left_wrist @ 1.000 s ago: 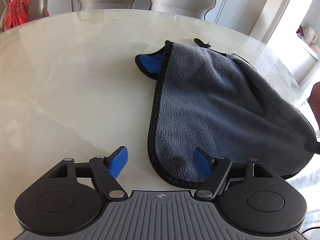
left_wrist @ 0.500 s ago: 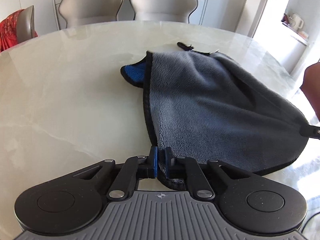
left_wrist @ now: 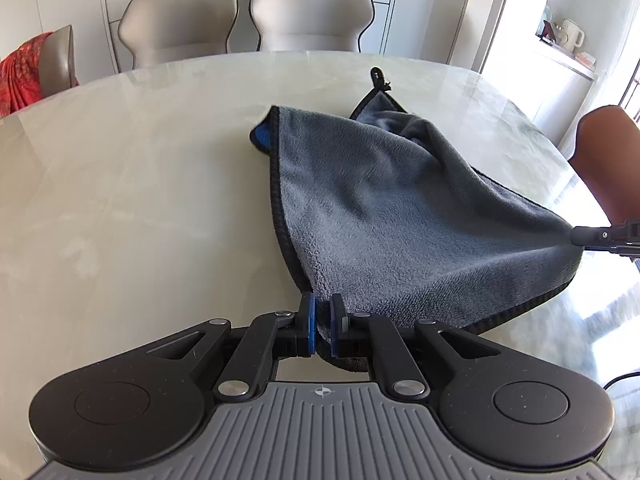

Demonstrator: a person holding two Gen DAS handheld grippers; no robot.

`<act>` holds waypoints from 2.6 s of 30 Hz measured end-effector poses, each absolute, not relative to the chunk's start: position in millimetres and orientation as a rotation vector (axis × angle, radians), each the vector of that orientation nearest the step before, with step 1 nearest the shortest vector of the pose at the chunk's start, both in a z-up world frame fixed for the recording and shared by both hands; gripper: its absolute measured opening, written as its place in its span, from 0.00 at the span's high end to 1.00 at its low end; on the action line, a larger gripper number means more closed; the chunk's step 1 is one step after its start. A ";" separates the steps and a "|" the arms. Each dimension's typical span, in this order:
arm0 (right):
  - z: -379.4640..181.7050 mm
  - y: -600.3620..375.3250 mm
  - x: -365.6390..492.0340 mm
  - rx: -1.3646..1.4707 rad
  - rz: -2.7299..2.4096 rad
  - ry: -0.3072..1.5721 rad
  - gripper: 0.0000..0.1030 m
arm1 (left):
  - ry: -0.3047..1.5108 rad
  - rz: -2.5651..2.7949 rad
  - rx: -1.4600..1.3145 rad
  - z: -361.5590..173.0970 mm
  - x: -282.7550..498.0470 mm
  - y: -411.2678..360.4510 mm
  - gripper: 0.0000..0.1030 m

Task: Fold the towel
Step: 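Lift and pull the towel corners apart with both grippers to unfold it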

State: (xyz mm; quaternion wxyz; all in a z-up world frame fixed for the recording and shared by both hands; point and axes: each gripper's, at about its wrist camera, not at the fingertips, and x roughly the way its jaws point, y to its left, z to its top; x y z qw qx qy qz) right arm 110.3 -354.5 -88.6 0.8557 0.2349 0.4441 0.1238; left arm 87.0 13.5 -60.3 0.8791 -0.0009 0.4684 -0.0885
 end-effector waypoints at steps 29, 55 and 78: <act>-114.9 -312.0 128.0 0.223 0.286 1.013 0.60 | 1.097 -0.165 0.076 -107.5 98.8 0.7 0.56; -102.9 -304.6 52.8 0.103 0.294 1.139 0.89 | 1.104 -0.185 0.174 -102.3 59.9 14.5 0.50; -78.4 -308.5 303.2 0.076 0.382 0.963 0.43 | 1.094 -0.204 -0.130 -66.4 326.5 60.6 0.28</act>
